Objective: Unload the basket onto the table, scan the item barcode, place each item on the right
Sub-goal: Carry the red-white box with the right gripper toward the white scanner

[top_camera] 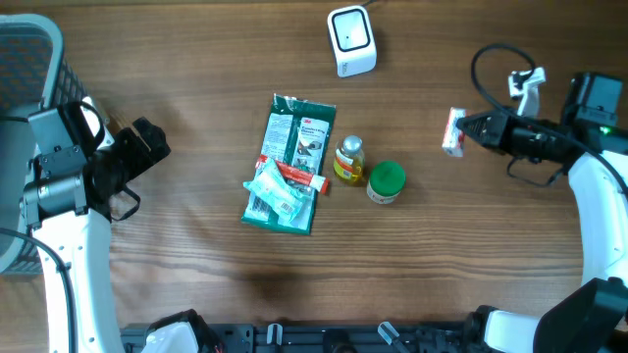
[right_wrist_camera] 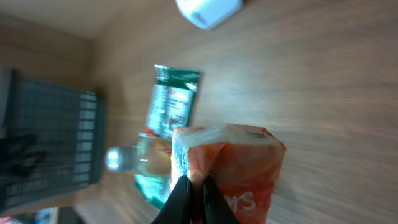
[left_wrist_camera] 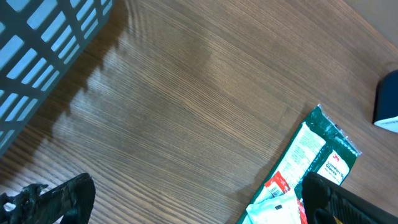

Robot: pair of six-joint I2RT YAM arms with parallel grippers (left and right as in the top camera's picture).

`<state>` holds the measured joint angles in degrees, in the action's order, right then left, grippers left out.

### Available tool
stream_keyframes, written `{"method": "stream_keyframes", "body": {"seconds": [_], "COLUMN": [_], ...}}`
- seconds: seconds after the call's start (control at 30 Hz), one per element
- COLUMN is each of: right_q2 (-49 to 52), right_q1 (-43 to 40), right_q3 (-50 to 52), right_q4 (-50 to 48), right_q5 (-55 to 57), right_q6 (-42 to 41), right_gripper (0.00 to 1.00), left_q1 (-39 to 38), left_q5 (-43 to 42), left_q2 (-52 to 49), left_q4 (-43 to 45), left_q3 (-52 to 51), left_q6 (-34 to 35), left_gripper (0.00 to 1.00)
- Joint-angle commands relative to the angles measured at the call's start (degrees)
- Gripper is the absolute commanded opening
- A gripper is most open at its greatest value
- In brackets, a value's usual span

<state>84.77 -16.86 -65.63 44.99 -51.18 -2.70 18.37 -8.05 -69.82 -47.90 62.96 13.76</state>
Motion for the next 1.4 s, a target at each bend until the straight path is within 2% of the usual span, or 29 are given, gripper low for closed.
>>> {"method": "stream_keyframes", "body": {"seconds": [0.0,0.17,0.23,0.3,1.13,1.23,1.37], "right_q2": [-1.01,-1.01,-1.01,-1.01,-1.01,-0.98,-0.98], "right_q1": [-2.80,-6.56,-7.56,-7.54,-6.32,-0.44,5.84], "right_q3": [-0.83,-0.83,-0.85,-0.92,-0.98,-8.15,-18.88], "right_q4": [-1.95,-2.95,-5.42,-7.13,-4.63,3.37,10.45], "right_q5": [-13.62,-14.51,-14.80,-14.88,-8.83,1.99,1.09], "right_q6": [1.01,0.44,-4.70,-6.47,-5.01,-3.96,-0.92], "right_gripper": [0.04,0.04,0.04,0.04,0.04,0.04,0.04], "left_q1": [-0.15,-0.15,-0.15,-0.15,-0.15,-0.15,-0.15], "left_q5": [-0.68,-0.68,-0.68,-0.68,-0.68,-0.68,-0.68], "left_q2": [-0.11,-0.11,-0.11,-0.11,-0.11,-0.11,-0.11], "left_q4": [0.11,0.11,0.11,0.11,0.11,0.11,0.11], "left_q3": [0.04,0.04,0.04,0.04,0.04,0.04,0.04], "left_q6": [-1.18,-1.18,-1.18,-1.18,-1.18,-1.18,-1.18], "left_gripper": [1.00,1.00,1.00,1.00,1.00,1.00,1.00]}}
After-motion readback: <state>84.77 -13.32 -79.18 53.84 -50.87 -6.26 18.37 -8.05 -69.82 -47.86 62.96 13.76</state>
